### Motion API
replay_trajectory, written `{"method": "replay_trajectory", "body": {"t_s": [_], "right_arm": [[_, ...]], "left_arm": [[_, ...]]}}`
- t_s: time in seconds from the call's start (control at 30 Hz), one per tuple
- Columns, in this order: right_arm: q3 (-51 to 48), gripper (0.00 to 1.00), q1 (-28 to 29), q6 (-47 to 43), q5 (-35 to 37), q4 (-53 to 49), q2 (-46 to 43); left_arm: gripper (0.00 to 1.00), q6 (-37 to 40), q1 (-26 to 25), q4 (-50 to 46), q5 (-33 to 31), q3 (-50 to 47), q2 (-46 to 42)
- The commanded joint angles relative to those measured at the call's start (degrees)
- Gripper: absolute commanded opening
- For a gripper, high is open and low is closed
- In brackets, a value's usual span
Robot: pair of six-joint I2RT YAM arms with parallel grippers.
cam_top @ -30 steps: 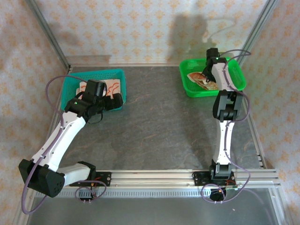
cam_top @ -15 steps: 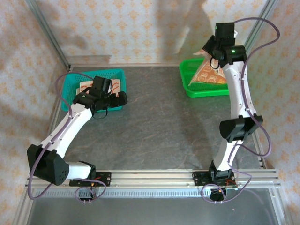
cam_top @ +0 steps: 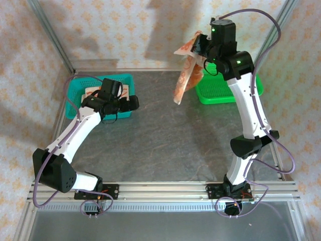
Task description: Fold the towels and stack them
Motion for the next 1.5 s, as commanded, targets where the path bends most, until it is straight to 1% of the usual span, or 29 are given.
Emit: {"method": "replay_trajectory", "body": {"t_s": [0.0,0.1,0.2,0.27,0.37,0.4,0.43,0.47,0.5,0.53,0.63,0.7,0.8,0.83,0.87,0.93,0.97,1.0,1.03,1.07,1.13,1.17,1.33,1.47], "right_arm": [[-1.37,0.0,1.37,-0.06,-1.99,1.13,2.34],[-11.24,0.0,3.22,1.99,-2.76,3.36,0.37],[-28.81,0.0,5.68,3.57,-1.95,10.35,-5.9],[-40.44,0.0,6.75,6.04,-2.95,14.56,-10.07],[-54.29,0.0,9.28,9.36,-3.77,17.91,-15.37],[-58.85,0.04,10.4,10.41,-4.39,19.21,-17.15],[-62.11,0.15,11.43,11.16,-4.71,20.21,-18.3],[-65.16,0.29,12.41,11.95,-4.56,20.59,-19.25],[-67.18,0.32,13.04,12.67,-4.32,20.28,-19.83],[-68.46,0.34,13.24,13.1,-4.13,19.81,-20.19],[-70.7,0.47,13.34,13.59,-2.66,18.46,-21.01],[-70.72,0.5,13.34,12.67,-1.76,17.03,-20.76],[-71.21,0.5,13.34,12.03,-0.03,15.18,-20.25],[-71.68,0.5,13.34,12.01,0.59,14.85,-20.32],[-72.45,0.5,13.26,12.02,1.29,14.67,-20.46],[-74.19,0.49,13.25,12.22,2.6,14.39,-21.08],[-75.25,0.49,13.2,12.25,3.09,14.32,-21.47],[-76.29,0.48,13.16,12.38,3.61,14.12,-21.81],[-77.17,0.48,13.07,12.61,3.97,14.01,-22.04],[-78.31,0.47,12.9,12.86,4.17,13.95,-22.44],[-80.47,0.47,12.76,13.16,4.42,14.04,-23.22],[-81.56,0.47,12.72,13.5,4.6,14.01,-23.79],[-85.14,0.47,12.63,15.1,5.28,13.92,-27.19],[-87.18,0.47,12.63,16.25,5.8,13.48,-29.77]], "left_arm": [[1.0,0.52,-0.52,0.85,0.47,1.21,-0.31],[1.0,0.11,-0.52,0.8,0.4,0.59,-0.79],[1.0,-0.25,-0.59,0.62,0.06,-0.26,-1.5],[1.0,-0.49,-0.59,0.82,-0.17,-1.26,-2.03],[1.0,-1.16,-0.61,1.14,-0.14,-2.43,-2.34],[1.0,-1.49,-0.6,1.28,0.08,-2.84,-2.3],[1.0,-1.85,-0.68,1.47,0.05,-3.14,-2.18],[1.0,-2.02,-0.94,1.78,0.28,-3.51,-1.96],[1.0,-2.33,-1.32,2.0,0.59,-3.75,-1.56],[1.0,-2.63,-1.71,2.01,0.71,-3.84,-1.2],[0.99,-3.82,-3.81,2.35,1.51,-3.9,0.65],[0.97,-4.73,-6.01,2.86,1.86,-4.07,2.32],[0.91,-6.13,-9.81,3.09,1.71,-4.35,4.83],[0.88,-6.15,-11.0,3.52,1.83,-4.68,5.5],[0.84,-8.27,-12.42,4.14,1.82,-5.22,6.3],[0.75,-9.19,-15.22,5.24,1.56,-6.3,7.73],[0.73,-9.58,-16.55,5.66,1.32,-6.84,8.69],[0.64,-9.7,-17.65,6.42,1.47,-7.41,9.81],[0.59,-9.83,-18.49,6.87,1.43,-7.85,10.84],[0.55,-9.89,-19.32,7.3,1.43,-8.23,12.12],[0.44,-9.49,-20.76,8.48,1.95,-8.51,14.69],[0.41,-8.93,-21.47,8.61,2.01,-8.17,16.06],[0.39,-5.34,-24.63,7.12,-0.39,-4.88,21.8],[0.39,-4.18,-25.9,6.93,-0.3,-2.98,25.05]]}}
